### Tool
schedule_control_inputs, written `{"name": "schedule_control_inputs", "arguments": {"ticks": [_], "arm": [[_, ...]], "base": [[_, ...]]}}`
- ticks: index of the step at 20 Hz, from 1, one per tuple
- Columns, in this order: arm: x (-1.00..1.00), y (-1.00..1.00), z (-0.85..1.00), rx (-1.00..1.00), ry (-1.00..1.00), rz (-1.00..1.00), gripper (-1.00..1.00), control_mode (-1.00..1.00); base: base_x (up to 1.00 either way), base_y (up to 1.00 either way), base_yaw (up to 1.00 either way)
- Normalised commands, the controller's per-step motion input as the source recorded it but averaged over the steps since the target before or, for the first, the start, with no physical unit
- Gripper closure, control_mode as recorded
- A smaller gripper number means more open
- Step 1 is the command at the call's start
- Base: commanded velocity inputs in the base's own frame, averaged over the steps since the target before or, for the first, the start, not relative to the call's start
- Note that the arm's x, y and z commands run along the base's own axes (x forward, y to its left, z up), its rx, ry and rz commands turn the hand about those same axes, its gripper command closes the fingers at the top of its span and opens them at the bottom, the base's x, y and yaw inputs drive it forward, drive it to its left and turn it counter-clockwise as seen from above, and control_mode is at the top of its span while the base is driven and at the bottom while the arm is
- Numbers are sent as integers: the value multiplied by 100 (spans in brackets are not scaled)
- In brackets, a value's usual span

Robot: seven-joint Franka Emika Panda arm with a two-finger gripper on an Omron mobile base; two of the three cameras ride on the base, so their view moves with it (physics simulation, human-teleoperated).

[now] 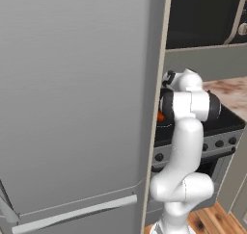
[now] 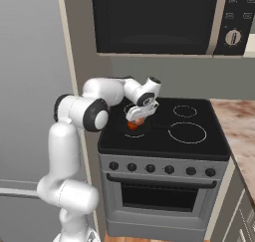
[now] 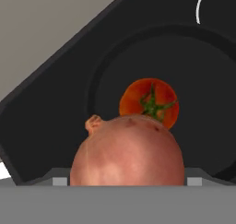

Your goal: Place the pan on the front left burner on the stove. Then place the tomato and the onion in the pan and turn on the front left burner.

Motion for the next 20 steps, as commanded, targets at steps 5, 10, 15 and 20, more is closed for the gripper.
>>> {"name": "schedule_control_inputs", "arguments": {"ticks": [5, 10, 15, 20], "arm": [[10, -8, -23, 0, 0, 0, 100, -100], [33, 0, -19, 0, -6, 0, 100, -100], [20, -3, -19, 0, -6, -1, 100, -100], [11, -5, -24, 0, -3, -1, 100, -100]], "base": [[0, 0, 0], [0, 0, 0], [0, 0, 0], [0, 0, 0]]}}
